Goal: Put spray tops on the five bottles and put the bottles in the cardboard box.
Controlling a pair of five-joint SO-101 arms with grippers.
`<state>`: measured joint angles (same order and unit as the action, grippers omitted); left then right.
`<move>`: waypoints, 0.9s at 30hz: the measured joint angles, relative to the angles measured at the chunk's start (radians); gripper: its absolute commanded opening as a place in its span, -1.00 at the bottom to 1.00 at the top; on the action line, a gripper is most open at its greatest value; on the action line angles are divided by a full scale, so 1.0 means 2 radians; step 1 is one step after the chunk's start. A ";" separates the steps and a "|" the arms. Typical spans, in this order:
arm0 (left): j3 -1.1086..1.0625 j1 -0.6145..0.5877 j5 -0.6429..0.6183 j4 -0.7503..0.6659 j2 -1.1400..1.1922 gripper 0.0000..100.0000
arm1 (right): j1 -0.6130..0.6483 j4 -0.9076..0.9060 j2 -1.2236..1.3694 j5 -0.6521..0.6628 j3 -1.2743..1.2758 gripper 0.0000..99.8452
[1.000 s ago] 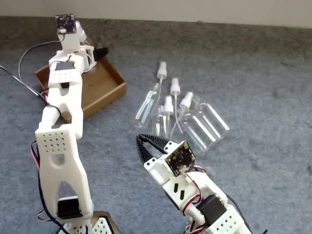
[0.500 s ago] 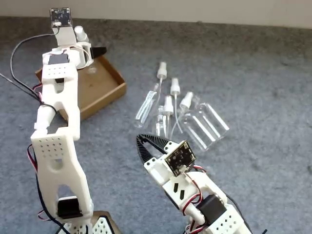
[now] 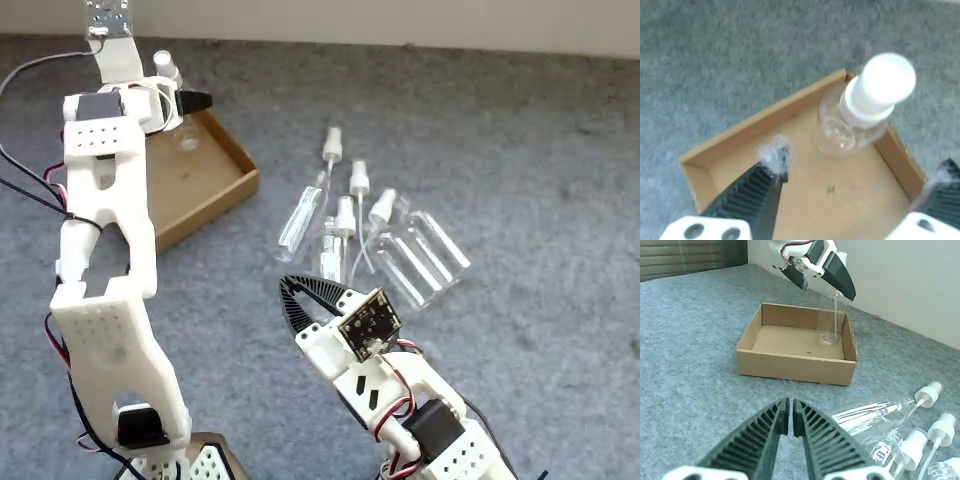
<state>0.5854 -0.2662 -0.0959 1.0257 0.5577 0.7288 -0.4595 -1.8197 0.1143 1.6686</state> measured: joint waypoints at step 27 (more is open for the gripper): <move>-0.058 0.093 0.000 0.360 -0.278 -0.23 | -0.288 -0.061 0.000 0.000 -0.002 -0.95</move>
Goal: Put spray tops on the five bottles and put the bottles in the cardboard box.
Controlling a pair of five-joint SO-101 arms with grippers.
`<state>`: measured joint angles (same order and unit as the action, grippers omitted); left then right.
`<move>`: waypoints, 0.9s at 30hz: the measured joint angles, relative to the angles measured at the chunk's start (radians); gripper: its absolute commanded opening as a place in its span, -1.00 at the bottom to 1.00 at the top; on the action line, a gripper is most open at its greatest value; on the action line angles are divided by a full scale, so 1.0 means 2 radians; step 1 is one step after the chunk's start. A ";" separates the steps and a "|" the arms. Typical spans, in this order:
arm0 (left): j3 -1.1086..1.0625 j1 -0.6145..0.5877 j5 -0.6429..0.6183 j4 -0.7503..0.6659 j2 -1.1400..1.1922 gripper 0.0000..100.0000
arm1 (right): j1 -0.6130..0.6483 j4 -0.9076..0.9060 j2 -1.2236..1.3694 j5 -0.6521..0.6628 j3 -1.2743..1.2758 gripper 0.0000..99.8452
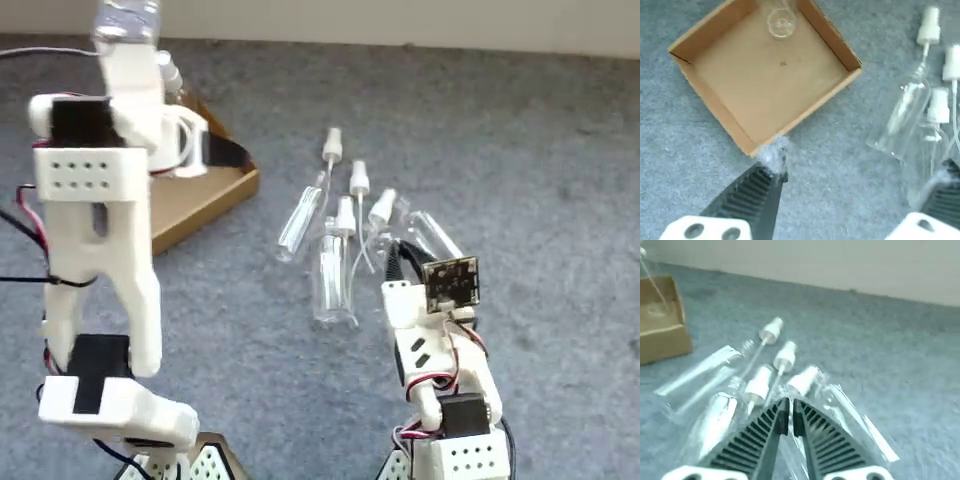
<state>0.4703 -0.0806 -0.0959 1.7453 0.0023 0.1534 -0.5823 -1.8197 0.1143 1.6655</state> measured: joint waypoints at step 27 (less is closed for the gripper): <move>-0.189 0.223 -0.056 -0.137 0.110 -0.23 | -0.088 -0.078 0.000 0.000 0.000 -0.95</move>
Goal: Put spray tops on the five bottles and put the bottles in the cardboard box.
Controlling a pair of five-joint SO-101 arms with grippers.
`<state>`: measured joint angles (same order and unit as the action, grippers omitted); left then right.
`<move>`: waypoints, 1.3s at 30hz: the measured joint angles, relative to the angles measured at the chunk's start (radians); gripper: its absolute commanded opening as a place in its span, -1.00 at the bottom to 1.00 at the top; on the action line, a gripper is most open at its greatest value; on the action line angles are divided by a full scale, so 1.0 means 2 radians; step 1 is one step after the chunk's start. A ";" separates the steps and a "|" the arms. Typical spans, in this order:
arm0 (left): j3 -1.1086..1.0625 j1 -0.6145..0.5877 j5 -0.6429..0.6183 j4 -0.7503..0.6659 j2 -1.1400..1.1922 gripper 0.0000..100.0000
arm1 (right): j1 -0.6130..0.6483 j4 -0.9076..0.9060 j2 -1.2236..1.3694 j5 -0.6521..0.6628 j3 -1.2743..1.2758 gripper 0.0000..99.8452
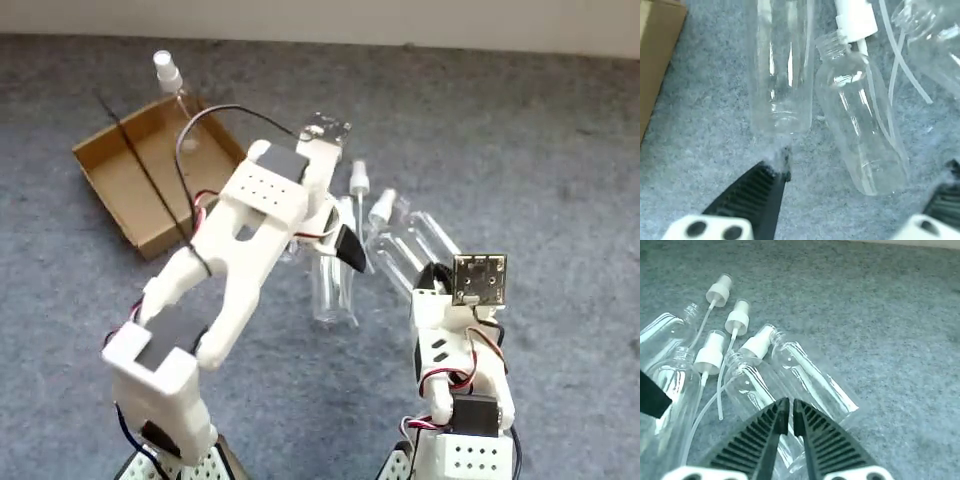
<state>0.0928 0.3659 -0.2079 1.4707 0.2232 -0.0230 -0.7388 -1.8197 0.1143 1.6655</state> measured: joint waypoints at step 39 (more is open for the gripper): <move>0.317 0.005 -0.084 0.128 0.311 -0.78 | 0.000 0.000 0.000 0.000 0.002 -0.95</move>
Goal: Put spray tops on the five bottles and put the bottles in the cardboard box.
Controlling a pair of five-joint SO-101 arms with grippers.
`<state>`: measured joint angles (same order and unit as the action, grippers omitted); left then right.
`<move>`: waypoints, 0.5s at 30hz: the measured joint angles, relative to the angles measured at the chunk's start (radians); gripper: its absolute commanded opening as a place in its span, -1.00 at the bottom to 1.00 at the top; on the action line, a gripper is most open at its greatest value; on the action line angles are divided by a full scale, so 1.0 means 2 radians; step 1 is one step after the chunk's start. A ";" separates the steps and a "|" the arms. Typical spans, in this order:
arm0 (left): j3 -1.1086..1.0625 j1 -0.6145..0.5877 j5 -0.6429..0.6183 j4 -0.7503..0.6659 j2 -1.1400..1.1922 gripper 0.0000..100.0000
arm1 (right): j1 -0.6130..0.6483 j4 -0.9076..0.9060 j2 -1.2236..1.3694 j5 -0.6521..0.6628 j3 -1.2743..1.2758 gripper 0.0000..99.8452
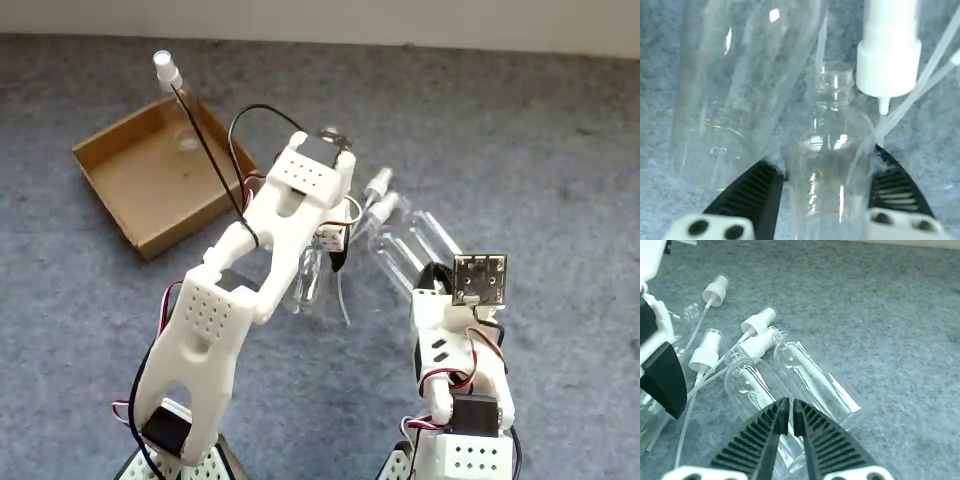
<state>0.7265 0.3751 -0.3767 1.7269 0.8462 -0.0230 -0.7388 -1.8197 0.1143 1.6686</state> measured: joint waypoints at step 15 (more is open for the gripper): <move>0.000 -0.002 0.001 0.005 -0.153 -0.78 | 0.000 0.000 0.000 0.000 0.000 -0.95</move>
<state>0.7265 0.3721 -0.3751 1.7361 0.5409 -0.0230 -0.7388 -1.8197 0.1143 1.6686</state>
